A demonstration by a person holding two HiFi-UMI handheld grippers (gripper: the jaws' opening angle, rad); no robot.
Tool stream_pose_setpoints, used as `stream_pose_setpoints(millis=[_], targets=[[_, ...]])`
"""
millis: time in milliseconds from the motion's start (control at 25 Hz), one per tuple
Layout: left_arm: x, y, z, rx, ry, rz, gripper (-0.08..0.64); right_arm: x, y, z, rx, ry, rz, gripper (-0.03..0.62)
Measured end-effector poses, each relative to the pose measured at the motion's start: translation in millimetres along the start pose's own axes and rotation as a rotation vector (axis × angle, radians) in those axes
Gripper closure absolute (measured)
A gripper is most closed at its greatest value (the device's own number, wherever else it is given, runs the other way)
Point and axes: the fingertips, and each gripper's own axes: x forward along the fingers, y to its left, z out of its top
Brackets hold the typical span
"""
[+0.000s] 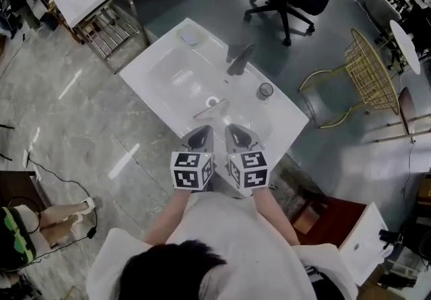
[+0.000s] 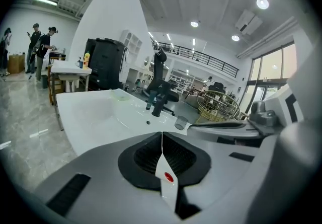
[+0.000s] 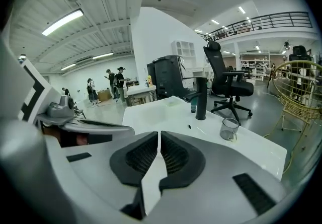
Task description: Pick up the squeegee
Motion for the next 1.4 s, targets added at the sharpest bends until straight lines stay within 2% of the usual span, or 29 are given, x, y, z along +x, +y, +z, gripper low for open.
stream_pose_setpoints(millis=[200,280,320,400,560,760,960,1160,1400], targets=[[19,15,9,0.008,0.02,-0.024,0.532,22,-9,1,0.0,0.039,-0.027,0.563],[26,17,10,0.02,0.029,-0.037,0.532,28,-13,2,0.032,0.038,-0.028,0.561],[30,19,11,0.028,0.035,-0.044,0.532,33,-12,4,0.055,0.032,-0.021,0.552],[36,25,10,0.042,0.05,-0.053,0.532,44,-8,8,0.073,0.033,0.002,0.471],[47,37,9,0.047,0.075,-0.059,0.532,60,-10,6,0.034,0.067,0.004,0.46],[59,50,8,0.055,0.094,-0.058,0.532,75,-17,-13,0.081,0.125,0.04,0.433],[68,62,6,0.043,0.117,-0.057,0.532,95,-20,-44,0.014,0.244,0.047,0.423],[81,73,10,0.043,0.134,-0.052,0.532,115,-28,-71,0.0,0.337,0.044,0.419],[86,84,16,0.035,0.136,-0.039,0.532,131,-27,-103,-0.069,0.441,0.079,0.419]])
